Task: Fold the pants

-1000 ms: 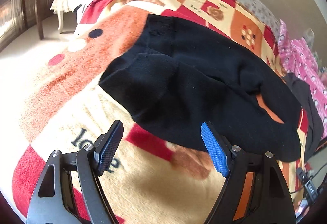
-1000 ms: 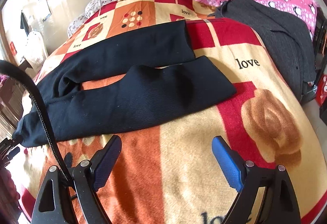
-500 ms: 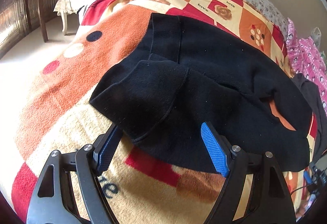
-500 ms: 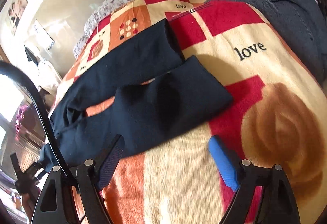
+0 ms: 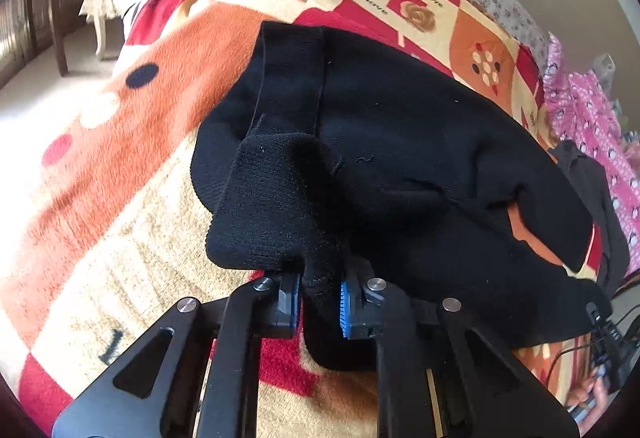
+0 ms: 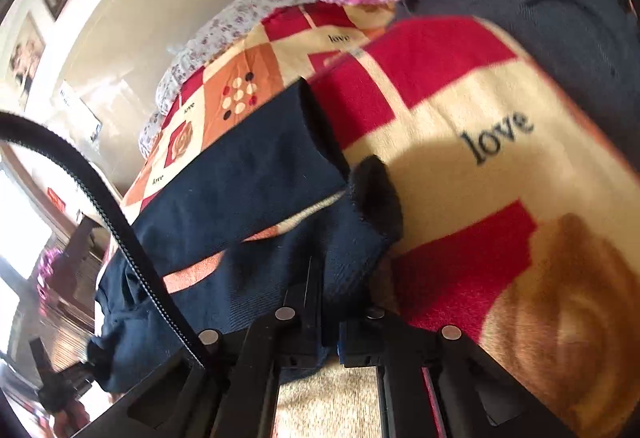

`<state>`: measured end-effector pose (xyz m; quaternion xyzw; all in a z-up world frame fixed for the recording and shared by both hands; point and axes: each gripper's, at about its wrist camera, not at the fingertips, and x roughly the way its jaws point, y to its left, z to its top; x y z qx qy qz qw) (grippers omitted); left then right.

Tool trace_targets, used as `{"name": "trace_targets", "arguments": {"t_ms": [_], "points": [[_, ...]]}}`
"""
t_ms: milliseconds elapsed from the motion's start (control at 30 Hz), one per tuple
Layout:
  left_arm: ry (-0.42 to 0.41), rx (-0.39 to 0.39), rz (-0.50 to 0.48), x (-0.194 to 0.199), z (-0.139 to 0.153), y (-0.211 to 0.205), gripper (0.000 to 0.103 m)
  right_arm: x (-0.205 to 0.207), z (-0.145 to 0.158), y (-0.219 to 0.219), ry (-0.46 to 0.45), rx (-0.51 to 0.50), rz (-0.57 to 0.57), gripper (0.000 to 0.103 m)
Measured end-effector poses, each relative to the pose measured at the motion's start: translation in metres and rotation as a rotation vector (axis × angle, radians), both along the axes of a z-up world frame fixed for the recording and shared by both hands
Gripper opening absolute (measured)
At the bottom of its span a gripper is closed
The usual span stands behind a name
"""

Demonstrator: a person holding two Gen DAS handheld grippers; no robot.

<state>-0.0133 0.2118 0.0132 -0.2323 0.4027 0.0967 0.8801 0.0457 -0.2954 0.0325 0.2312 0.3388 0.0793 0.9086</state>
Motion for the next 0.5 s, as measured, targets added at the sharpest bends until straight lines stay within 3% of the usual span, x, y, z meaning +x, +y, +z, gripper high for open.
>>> {"name": "trace_targets", "arguments": {"t_ms": [100,367,500], "points": [[-0.019,0.003,-0.038,-0.008,0.013,-0.002,0.012,-0.014,0.008,-0.002,-0.012,-0.014,0.006,0.004],[-0.036,-0.078,-0.108,-0.038,0.042,0.016,0.012,-0.057,0.034,-0.009,-0.043,0.007,0.03,0.004],[-0.005,-0.073,-0.115,-0.062,0.035,0.023,0.012,-0.079,0.031,-0.01,-0.011,0.011,0.055,0.004]]}}
